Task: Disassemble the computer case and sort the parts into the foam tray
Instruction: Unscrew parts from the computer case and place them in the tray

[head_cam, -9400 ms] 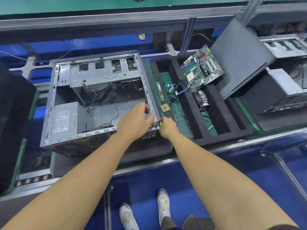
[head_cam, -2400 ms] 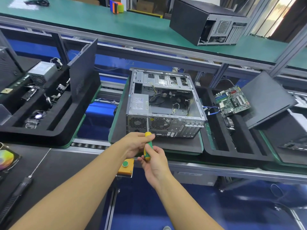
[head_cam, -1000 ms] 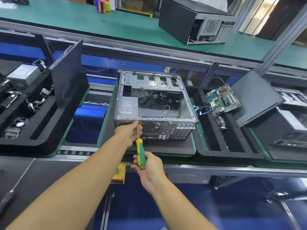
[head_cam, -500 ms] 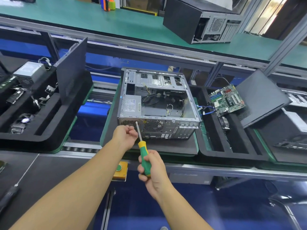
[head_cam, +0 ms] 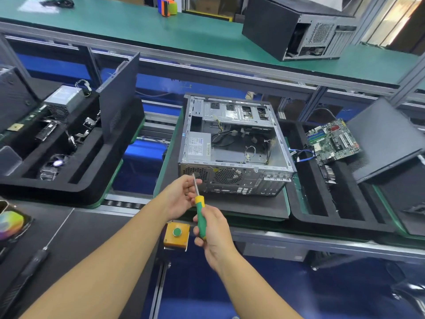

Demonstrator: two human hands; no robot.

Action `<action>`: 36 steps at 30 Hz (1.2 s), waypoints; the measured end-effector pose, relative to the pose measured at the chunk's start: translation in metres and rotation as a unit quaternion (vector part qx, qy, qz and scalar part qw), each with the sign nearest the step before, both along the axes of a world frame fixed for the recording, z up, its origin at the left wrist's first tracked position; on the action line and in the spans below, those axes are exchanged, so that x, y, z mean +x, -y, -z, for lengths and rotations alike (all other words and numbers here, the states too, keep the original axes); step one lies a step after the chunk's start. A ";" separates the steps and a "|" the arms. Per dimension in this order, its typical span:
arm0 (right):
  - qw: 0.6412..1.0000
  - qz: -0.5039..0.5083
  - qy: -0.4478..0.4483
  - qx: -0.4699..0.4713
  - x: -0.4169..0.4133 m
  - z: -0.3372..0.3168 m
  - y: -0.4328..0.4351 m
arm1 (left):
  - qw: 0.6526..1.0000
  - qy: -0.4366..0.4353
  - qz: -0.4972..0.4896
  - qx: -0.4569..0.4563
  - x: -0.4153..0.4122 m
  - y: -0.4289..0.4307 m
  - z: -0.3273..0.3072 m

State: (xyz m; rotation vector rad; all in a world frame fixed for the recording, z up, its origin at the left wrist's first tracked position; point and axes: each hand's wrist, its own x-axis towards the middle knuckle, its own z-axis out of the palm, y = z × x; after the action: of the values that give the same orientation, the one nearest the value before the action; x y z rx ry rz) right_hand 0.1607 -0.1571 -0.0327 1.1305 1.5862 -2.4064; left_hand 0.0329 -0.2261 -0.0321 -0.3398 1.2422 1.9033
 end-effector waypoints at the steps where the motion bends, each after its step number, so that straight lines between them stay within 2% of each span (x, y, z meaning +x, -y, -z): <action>1: 1.000 -0.003 0.014 0.000 -0.001 0.002 0.003 | 1.000 -0.007 0.004 -0.018 0.001 0.002 0.004; 6: 0.996 -0.012 0.083 -0.017 -0.003 0.015 0.013 | 0.996 0.001 0.019 -0.091 0.007 0.014 0.034; 14: 0.996 -0.030 0.086 0.023 -0.021 0.051 0.026 | 0.990 -0.012 0.001 -0.141 -0.001 0.021 0.070; 23: 0.996 0.004 0.085 0.033 -0.033 0.083 0.035 | 0.989 -0.046 0.003 -0.141 -0.013 0.021 0.089; 36: 0.996 0.014 0.080 0.038 -0.033 0.087 0.035 | 0.987 -0.072 0.009 -0.145 -0.013 0.024 0.091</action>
State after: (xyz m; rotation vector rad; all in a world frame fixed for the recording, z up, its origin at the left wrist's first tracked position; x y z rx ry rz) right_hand 0.1276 -0.1921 -0.1199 1.3292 1.6344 -2.2245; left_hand 0.0201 -0.2497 -0.1233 -0.3451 1.6186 1.7581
